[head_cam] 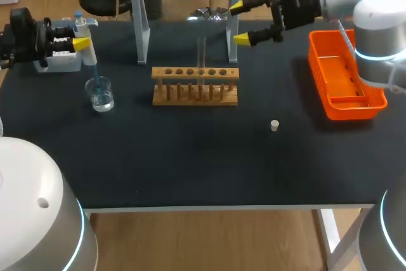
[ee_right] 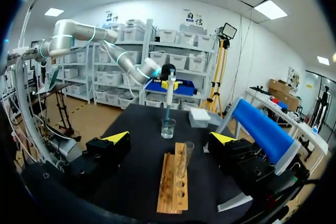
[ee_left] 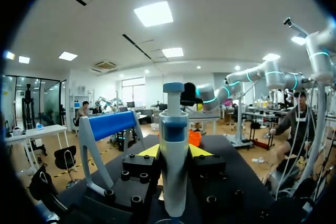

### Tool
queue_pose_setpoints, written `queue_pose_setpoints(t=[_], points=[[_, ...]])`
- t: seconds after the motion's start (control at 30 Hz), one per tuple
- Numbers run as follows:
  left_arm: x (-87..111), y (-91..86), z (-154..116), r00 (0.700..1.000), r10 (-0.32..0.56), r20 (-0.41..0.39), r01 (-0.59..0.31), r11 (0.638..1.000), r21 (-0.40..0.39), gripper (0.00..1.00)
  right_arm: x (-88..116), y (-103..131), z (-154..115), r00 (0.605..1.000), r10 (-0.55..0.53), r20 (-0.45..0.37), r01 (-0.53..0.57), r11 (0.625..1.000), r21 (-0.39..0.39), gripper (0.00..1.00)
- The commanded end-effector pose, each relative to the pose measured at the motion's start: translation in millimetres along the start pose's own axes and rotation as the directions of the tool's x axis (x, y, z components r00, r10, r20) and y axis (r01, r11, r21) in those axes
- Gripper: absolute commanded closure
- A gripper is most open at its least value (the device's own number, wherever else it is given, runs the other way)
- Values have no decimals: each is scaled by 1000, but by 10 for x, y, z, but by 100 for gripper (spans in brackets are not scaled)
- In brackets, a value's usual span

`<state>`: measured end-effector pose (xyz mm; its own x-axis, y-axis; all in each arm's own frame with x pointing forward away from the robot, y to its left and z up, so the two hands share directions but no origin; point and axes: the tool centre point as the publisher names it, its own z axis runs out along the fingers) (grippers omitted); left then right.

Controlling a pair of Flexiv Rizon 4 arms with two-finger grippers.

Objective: Invert the test tube, pick up the pipette, mount the tip to pipette, aspirate from beaker and dispense into the tube, eject the tip, return the pipette, and cap with the stopper.

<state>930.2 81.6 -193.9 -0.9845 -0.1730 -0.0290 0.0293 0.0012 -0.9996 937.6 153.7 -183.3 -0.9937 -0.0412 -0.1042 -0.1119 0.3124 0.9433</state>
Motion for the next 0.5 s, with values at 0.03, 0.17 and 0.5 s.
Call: queue_pose_setpoints(t=[0.03, 0.17, 0.5], points=[[-7, -5, -5, 1000, -1, -2, 1, 1000, -1, 100, -56, -213, 115, 1000, 6, 0, -6, 1000, 6, 0], [-7, -5, -5, 1000, -1, -2, 1, 1000, -1, 100, -66, -376, 215, 1000, 11, 26, -12, 1000, 29, 0], [-7, -5, -5, 1000, -1, -2, 1, 1000, -1, 100, -125, -658, 570, 999, 27, 22, -28, 997, 68, 0]])
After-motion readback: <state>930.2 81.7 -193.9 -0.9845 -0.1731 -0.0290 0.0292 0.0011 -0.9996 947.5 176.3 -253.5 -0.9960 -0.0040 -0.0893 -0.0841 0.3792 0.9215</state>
